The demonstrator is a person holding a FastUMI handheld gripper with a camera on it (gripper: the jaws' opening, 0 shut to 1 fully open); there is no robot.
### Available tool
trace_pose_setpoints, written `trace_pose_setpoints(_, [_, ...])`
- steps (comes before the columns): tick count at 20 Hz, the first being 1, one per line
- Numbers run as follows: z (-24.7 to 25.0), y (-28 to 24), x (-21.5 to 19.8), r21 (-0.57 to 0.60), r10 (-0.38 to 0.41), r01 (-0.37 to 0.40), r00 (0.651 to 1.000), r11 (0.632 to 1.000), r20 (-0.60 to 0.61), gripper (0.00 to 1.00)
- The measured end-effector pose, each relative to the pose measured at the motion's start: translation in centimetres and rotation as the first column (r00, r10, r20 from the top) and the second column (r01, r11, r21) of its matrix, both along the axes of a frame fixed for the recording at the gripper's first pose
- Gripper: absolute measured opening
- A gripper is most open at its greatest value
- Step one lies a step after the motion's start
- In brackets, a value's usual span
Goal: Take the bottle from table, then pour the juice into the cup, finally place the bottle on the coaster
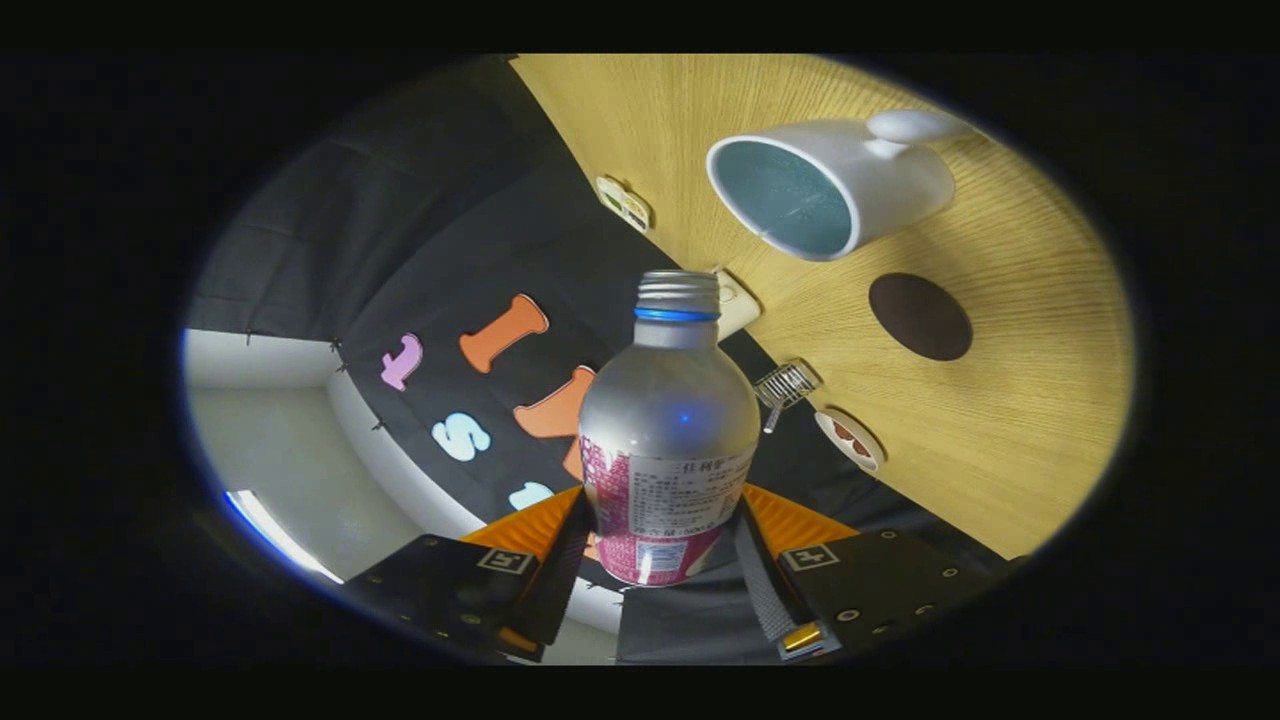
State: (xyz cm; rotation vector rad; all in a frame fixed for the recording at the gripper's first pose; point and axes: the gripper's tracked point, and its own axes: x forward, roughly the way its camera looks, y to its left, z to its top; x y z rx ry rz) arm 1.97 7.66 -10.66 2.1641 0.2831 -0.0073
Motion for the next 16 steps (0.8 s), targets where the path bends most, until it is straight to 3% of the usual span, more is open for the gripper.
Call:
trace_pose_setpoints(8, [-1.6, -1.0, 0.6, -0.01, -0.019, 0.019, 1.0, 1.0, -0.019, 0.75])
trace_pose_setpoints(13, [-2.8, -0.6, 0.4, -0.04, -0.005, 0.003, 0.999, 0.999, -0.036, 0.75])
trace_pose_setpoints(16, [-4.1, 0.5, 0.1, -0.122, 0.039, -0.047, 0.997, 0.991, -0.066, 0.75])
